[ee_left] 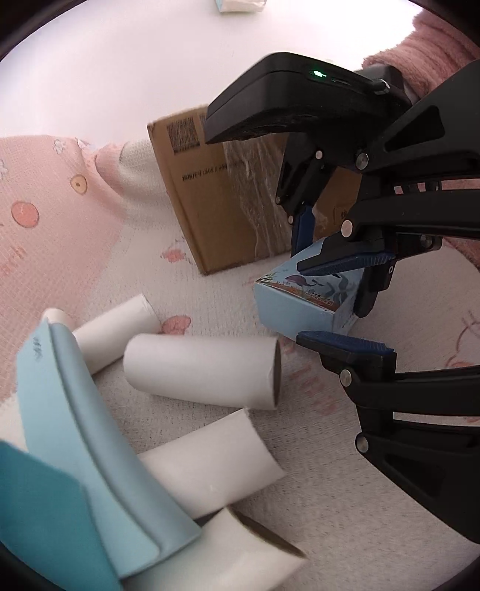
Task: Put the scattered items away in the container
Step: 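Lift the light-blue box with the right gripper and carry it over the cardboard box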
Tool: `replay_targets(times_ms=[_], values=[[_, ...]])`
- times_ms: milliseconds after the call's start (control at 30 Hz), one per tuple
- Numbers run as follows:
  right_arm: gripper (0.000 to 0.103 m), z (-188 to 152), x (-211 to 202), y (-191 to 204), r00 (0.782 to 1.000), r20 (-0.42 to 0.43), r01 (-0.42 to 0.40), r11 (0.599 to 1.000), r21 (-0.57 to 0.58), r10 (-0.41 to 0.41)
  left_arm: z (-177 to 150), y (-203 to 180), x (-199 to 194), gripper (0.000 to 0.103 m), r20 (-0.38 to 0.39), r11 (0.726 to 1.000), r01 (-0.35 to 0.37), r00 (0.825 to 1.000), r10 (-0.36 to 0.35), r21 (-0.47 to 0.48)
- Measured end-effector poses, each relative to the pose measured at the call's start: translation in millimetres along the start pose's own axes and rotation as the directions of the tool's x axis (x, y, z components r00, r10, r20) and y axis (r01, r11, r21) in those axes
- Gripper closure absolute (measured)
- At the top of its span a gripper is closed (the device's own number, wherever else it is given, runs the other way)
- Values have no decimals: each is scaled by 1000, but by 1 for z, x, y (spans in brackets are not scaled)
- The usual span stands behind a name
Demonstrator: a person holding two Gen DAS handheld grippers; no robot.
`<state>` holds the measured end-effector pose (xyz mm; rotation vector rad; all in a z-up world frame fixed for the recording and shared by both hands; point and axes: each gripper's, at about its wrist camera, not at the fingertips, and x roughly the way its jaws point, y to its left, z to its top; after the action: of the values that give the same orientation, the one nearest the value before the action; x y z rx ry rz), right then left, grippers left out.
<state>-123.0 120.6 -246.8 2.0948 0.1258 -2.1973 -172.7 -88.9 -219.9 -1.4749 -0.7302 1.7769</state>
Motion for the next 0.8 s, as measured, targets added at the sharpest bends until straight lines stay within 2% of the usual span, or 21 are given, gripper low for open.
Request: replay_targets(times_ms=[167,300,400,467,533,667,800], values=[[36,-9,-31,5,995,86,49,999,14,-50,6,-25,-32,67,122,996,-83,989,80,20],[36,-17,-55,-5,988,146,25,993,119,-43,6,-49,-52,60,166,990,-106,982,90,90],[36,-27,-76,-16,981,192,-22,976,218,-21,1,-63,-64,52,186,990,-86,981,63,116],[36,-26,-100,-34,974,226,-61,953,298,-8,-2,-74,-71,46,197,988,-65,980,37,138],[36,-33,-122,-36,964,265,-119,915,384,14,-5,-91,-72,38,209,981,-70,977,31,180],[36,-32,-161,-45,941,339,-189,852,489,14,-14,-124,-66,37,232,950,-147,969,83,275],[36,-42,-184,-58,906,422,-274,795,541,26,-21,-150,-59,37,221,929,-147,973,73,339]])
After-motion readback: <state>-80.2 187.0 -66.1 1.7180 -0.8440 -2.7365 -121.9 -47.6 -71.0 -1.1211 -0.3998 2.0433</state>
